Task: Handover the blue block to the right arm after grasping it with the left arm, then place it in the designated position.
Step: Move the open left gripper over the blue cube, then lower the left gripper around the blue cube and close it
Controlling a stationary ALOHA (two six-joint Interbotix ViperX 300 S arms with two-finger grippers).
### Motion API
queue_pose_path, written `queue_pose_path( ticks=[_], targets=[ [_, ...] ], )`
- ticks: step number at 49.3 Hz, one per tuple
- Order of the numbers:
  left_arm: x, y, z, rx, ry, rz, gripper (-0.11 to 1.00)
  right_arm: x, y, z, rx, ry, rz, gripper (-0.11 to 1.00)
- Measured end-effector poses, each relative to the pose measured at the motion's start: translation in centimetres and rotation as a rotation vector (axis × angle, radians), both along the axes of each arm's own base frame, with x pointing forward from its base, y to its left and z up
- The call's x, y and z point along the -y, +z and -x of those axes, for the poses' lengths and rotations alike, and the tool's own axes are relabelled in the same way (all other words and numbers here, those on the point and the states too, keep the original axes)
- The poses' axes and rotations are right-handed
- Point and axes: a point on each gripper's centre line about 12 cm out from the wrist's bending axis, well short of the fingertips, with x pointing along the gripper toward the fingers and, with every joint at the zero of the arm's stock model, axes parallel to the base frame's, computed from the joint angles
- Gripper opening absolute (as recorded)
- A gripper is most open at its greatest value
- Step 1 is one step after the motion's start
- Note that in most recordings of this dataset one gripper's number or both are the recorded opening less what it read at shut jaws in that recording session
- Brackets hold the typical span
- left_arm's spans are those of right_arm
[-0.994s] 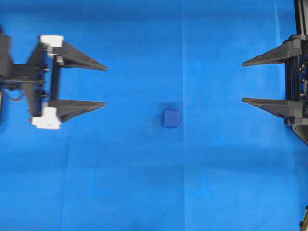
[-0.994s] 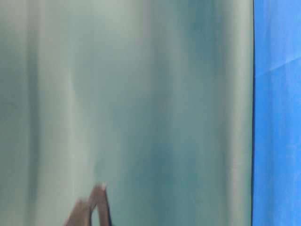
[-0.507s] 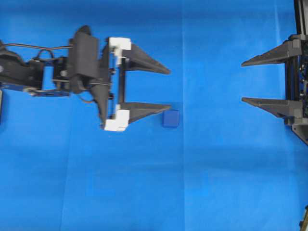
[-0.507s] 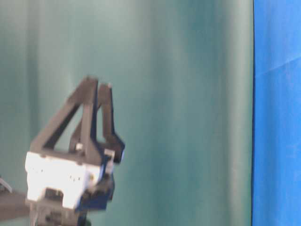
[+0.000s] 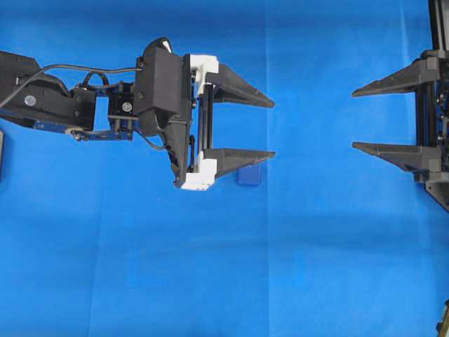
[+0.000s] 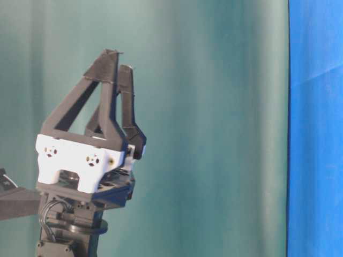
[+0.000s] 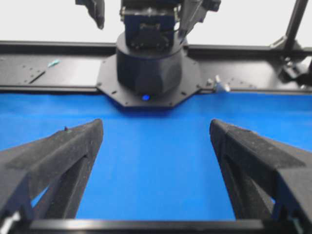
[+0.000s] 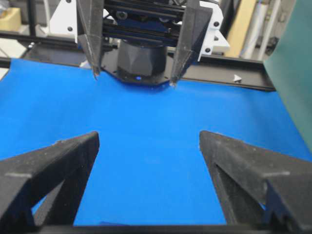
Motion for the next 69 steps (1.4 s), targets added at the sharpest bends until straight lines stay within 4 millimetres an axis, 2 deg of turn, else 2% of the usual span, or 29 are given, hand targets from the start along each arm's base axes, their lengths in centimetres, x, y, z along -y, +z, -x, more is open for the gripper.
queue_pose_path(
  ticks=[10, 28, 41, 69],
  targets=[
    [0.0, -0.1, -1.1, -0.126, 0.001, 0.000, 0.93, 0.0, 0.0, 0.0, -0.002, 0.000, 0.000, 0.98],
    [1.2, -0.6, -3.9, -0.531, -0.023, -0.013, 0.93, 0.0, -0.1, -0.1, -0.006, 0.000, 0.000, 0.98],
    [1.6, -0.8, -4.7, -0.734, -0.033, -0.026, 0.93, 0.0, -0.3, -0.3, -0.017, 0.000, -0.002, 0.98],
    [1.6, -0.9, -4.7, -0.769, -0.034, -0.037, 0.93, 0.0, -0.3, -0.4, -0.017, -0.001, -0.003, 0.98]
  ],
)
